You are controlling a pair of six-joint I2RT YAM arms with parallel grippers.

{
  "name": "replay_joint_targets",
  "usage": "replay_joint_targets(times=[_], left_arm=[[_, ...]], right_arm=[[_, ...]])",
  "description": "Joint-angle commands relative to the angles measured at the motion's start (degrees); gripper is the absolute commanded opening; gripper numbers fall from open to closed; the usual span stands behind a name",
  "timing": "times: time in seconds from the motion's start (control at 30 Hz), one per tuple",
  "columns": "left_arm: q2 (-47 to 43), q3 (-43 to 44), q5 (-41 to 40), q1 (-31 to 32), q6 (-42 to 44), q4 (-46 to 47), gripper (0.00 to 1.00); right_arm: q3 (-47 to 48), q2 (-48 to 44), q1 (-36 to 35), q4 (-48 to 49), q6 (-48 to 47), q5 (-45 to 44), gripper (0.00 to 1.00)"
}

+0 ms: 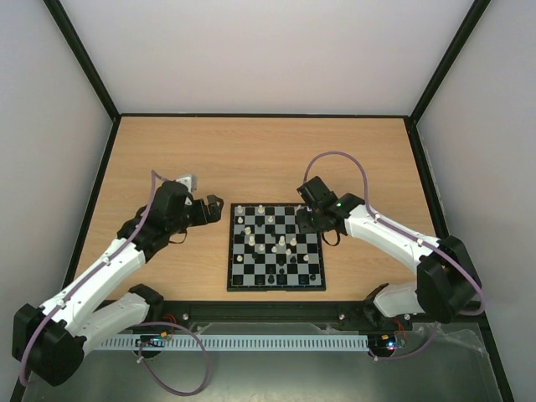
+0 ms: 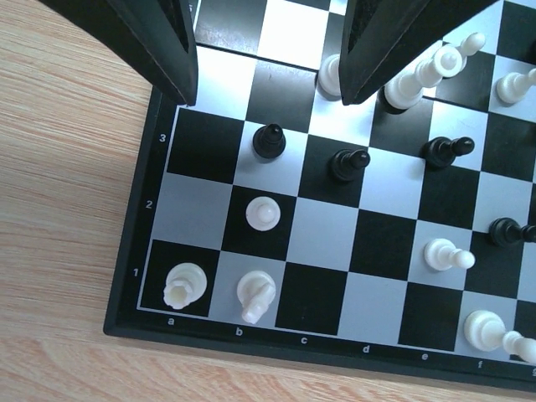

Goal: Set up the chess pieces on the board
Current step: Pick up the chess piece from the chessboard.

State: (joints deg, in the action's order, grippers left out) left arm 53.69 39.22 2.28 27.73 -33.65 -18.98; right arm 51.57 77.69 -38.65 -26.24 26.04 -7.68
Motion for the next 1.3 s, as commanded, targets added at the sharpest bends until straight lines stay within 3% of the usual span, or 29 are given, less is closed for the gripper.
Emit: replay_joint_targets(times=[0.0, 0.27, 0.6, 1.27], left_arm=[[-0.7, -1.3, -1.1, 0.2, 0.3, 0.2, 0.99], [0.0, -2.5, -0.6, 0.2, -0.2, 1.0, 1.00], [1.1, -2.8, -0.9, 0.2, -0.1, 1.4, 1.00], [1.9, -3.3, -1.3, 0.2, 0.5, 1.8, 1.00]], right_arm=[[-0.9, 1.4, -0.4, -2.1, 0.1, -1.5, 0.46], [-1.3, 3.3, -0.6, -1.0, -0.1, -0.9, 0.41], [-1.0, 6.2, -0.6, -0.3, -0.7, 0.3, 0.28], [1.0, 10.5, -0.7, 0.3, -1.0, 0.5, 0.26]])
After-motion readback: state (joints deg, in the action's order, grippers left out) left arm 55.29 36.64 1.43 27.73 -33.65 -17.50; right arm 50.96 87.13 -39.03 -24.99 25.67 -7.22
